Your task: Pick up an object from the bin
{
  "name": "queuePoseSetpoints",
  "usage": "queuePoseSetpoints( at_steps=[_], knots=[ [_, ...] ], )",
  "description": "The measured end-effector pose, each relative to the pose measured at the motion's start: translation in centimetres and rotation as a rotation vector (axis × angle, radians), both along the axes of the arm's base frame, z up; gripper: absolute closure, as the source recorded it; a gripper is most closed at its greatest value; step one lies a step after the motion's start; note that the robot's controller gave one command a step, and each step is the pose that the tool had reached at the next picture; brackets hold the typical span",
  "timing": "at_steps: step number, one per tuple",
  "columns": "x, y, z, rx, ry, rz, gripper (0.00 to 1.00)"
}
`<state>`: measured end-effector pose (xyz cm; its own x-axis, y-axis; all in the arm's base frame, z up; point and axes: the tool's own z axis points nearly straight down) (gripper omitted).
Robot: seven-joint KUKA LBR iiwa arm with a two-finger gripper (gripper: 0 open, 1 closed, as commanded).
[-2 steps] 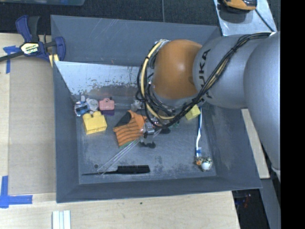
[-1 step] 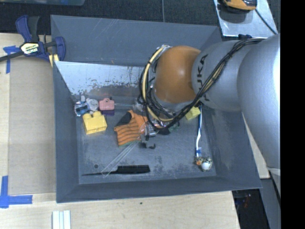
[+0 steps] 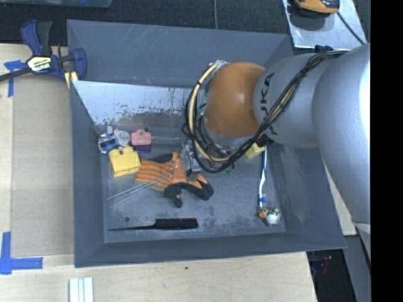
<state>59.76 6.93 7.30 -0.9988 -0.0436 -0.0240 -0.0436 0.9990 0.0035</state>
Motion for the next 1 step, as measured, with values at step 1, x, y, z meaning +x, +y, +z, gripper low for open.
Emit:
queuePoseSetpoints(
  at_steps=[1],
  knots=[
    [0.0, 0.0, 0.0, 0.0, 0.0, 0.0, 1.0]
  ],
)
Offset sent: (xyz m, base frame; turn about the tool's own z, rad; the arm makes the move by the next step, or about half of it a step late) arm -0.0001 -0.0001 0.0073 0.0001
